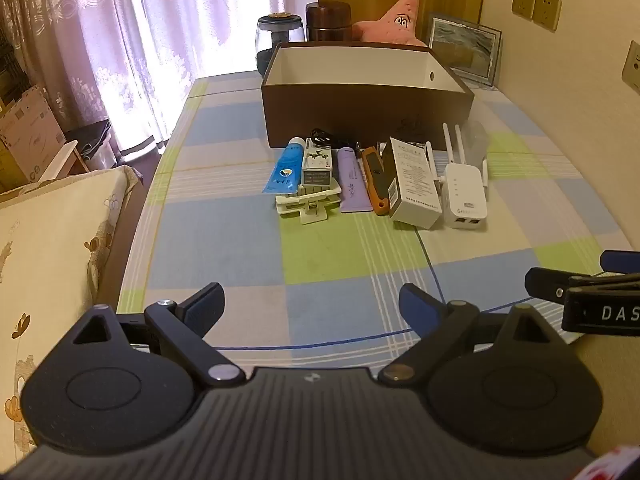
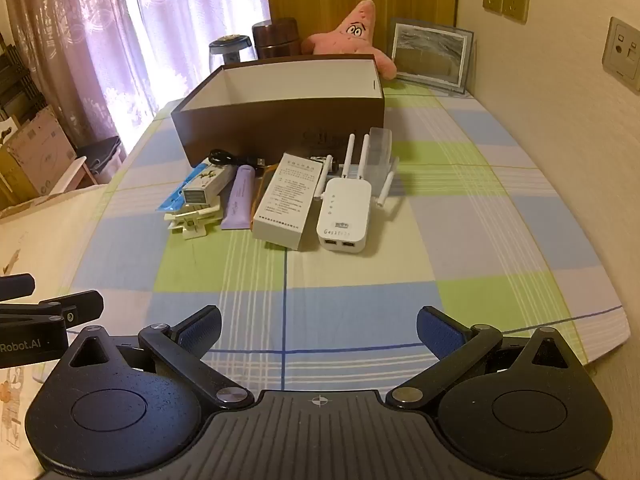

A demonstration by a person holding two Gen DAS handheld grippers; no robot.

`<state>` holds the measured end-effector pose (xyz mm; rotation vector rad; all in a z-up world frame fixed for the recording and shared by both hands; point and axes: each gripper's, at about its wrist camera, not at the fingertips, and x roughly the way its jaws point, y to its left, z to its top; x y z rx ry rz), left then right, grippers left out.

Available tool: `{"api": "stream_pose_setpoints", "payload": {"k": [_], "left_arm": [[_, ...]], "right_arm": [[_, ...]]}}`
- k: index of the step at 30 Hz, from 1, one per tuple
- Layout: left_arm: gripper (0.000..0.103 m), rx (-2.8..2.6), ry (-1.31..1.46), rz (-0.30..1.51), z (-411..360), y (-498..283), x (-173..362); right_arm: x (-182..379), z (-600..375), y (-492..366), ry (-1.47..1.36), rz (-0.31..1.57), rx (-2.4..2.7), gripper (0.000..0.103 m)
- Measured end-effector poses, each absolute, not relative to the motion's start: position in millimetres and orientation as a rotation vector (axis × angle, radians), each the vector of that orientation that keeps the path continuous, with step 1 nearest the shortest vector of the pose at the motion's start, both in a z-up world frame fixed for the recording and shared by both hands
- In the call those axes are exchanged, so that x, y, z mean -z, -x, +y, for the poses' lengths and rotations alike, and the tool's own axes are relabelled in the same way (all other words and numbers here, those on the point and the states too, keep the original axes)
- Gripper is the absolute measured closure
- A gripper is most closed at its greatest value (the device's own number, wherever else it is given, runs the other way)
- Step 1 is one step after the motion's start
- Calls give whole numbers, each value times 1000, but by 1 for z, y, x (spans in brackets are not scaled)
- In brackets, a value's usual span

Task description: Organize rigid objects

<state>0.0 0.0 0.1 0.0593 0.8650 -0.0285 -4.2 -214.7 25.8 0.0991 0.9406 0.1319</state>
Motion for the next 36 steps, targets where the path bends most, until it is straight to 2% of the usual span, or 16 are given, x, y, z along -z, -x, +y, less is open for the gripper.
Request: {"api": "stream_pose_setpoints", "payload": {"k": [36], "left_arm": [[11, 47, -69, 867, -4, -6, 2]], "right_arm": [[-22, -217, 3, -101, 948, -125, 2]]}}
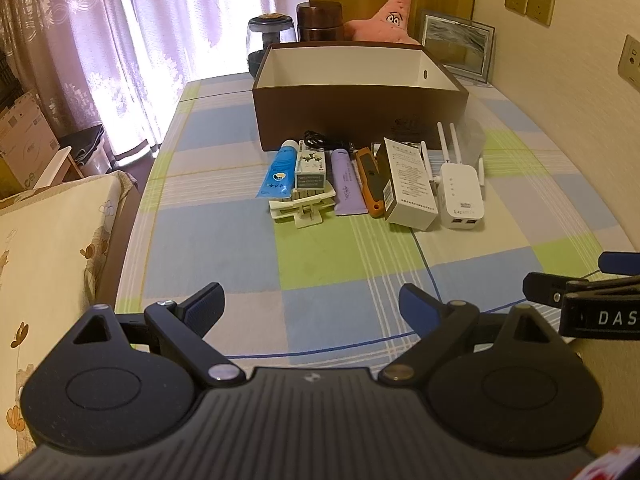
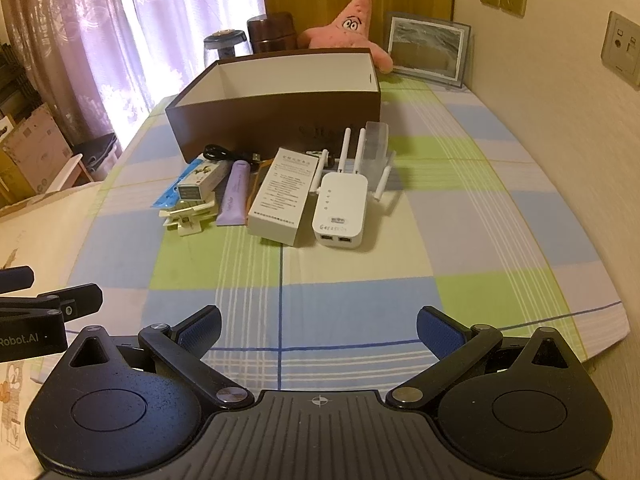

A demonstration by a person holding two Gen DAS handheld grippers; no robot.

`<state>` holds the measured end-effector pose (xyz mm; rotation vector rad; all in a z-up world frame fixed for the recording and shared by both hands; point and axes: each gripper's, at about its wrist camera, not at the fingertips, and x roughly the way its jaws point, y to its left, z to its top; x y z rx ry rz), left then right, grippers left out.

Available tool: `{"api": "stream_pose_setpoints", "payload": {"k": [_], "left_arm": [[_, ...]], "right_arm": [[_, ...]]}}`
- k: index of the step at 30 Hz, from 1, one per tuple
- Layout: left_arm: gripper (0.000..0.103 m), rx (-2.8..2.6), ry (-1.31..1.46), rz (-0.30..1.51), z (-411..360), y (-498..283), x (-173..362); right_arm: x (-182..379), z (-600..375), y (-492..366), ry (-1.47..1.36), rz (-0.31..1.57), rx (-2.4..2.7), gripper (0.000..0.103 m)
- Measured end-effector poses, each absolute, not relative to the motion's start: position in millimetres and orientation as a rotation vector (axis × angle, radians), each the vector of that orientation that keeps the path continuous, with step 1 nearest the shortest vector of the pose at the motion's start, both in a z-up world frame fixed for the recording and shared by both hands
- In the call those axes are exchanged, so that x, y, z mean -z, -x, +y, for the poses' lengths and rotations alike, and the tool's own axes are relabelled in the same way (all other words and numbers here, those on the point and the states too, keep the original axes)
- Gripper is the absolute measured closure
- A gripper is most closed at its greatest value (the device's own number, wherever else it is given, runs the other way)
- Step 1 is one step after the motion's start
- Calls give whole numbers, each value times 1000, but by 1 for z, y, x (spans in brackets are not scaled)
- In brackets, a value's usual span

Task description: Organize rigid objects

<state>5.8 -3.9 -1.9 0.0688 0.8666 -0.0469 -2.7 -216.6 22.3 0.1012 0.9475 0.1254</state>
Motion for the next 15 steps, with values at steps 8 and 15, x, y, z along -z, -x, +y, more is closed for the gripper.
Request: {"api": "stream_pose_setpoints", "payload": {"k": [8, 15], "left_arm": [[11, 48, -69, 869, -5, -7, 3], [11, 48, -69, 871, -5, -9, 3]], "right_arm": [[-21, -217, 0, -102, 950, -127, 2], [-20, -216, 0, -102, 953, -124, 2]]}}
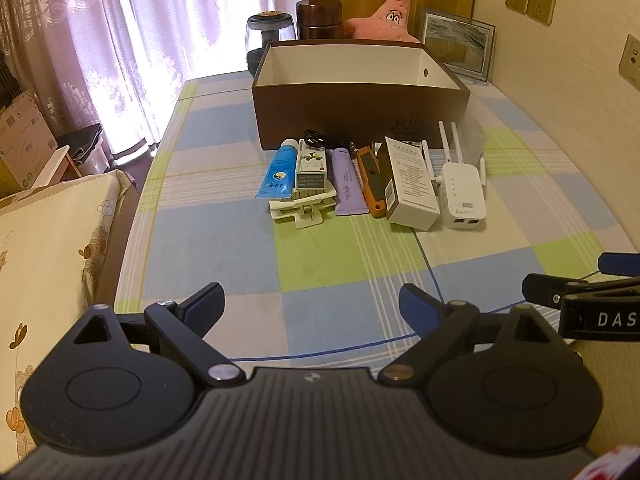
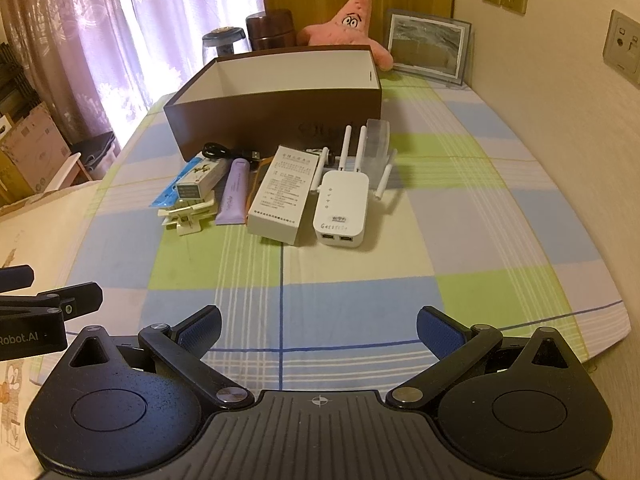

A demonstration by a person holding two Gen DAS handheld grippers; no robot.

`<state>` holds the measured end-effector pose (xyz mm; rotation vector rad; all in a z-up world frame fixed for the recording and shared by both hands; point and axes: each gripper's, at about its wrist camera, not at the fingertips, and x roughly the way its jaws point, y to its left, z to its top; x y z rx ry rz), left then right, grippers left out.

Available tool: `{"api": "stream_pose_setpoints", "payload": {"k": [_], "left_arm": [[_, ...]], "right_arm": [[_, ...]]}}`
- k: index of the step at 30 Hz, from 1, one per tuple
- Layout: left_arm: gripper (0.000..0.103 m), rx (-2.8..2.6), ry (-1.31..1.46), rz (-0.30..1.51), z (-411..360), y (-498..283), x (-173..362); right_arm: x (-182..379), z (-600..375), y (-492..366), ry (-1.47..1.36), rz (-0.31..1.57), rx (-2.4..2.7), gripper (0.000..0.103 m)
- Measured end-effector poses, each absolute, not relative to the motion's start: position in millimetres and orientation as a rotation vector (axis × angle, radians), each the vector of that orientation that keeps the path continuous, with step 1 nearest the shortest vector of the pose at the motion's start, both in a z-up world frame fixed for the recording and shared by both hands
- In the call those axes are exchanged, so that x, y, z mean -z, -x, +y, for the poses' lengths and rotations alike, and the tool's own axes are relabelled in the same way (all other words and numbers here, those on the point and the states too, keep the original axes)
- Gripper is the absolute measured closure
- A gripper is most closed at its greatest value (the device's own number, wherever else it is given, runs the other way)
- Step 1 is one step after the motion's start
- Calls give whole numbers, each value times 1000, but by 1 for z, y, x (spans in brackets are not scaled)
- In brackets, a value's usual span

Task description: Organize rigid objects

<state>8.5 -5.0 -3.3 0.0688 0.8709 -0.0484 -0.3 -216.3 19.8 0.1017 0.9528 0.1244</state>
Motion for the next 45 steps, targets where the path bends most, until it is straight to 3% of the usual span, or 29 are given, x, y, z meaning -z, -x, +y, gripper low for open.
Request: {"api": "stream_pose_setpoints", "payload": {"k": [45], "left_arm": [[11, 59, -69, 878, -6, -19, 13]], "right_arm": [[-13, -210, -10, -100, 974, -108, 2]]}}
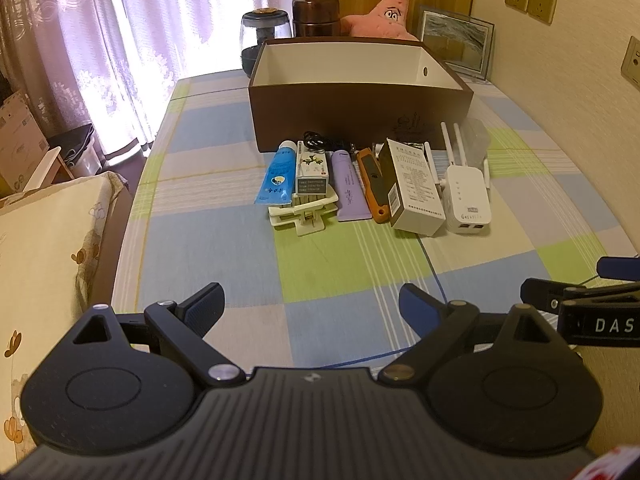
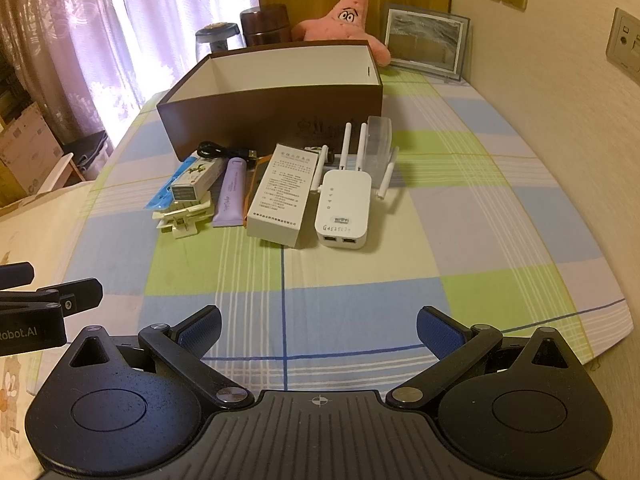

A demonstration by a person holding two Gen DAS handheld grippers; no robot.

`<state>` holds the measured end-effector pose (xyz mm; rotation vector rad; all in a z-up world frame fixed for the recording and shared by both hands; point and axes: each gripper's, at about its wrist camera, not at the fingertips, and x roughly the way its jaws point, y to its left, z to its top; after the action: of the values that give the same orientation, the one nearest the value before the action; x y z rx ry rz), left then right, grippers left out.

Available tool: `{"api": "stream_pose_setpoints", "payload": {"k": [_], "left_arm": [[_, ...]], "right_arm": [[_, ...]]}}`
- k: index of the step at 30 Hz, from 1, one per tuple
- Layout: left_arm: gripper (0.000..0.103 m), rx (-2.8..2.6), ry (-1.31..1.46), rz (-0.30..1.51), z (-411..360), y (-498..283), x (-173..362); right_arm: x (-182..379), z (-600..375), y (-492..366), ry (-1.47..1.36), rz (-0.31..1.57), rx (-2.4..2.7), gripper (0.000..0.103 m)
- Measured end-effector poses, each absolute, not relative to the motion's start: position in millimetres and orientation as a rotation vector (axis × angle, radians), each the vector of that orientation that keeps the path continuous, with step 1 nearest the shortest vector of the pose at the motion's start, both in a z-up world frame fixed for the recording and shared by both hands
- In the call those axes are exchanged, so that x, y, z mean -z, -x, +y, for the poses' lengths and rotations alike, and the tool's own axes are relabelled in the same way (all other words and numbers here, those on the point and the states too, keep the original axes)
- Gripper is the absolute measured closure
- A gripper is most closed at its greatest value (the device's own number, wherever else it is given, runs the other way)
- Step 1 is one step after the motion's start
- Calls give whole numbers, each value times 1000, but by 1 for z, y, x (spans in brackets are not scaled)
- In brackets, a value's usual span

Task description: Organize rigid objects

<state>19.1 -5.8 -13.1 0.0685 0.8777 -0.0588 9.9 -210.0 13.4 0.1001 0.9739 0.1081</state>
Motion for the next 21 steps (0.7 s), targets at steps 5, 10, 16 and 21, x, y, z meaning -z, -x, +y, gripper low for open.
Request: {"api": "stream_pose_setpoints", "payload": {"k": [5, 10, 16, 21], "left_arm": [[11, 66, -68, 879, -3, -24, 12], [11, 71, -69, 879, 0, -27, 11], [11, 79, -68, 885, 5, -31, 10], [11, 97, -69, 889, 10, -37, 11]], "right_arm": [[-14, -209, -12, -102, 977, -104, 2], [-14, -208, -13, -103, 977, -102, 2], [-15, -206, -15, -104, 981, -95, 2], [-16, -204, -20, -117, 983, -86, 2]]}}
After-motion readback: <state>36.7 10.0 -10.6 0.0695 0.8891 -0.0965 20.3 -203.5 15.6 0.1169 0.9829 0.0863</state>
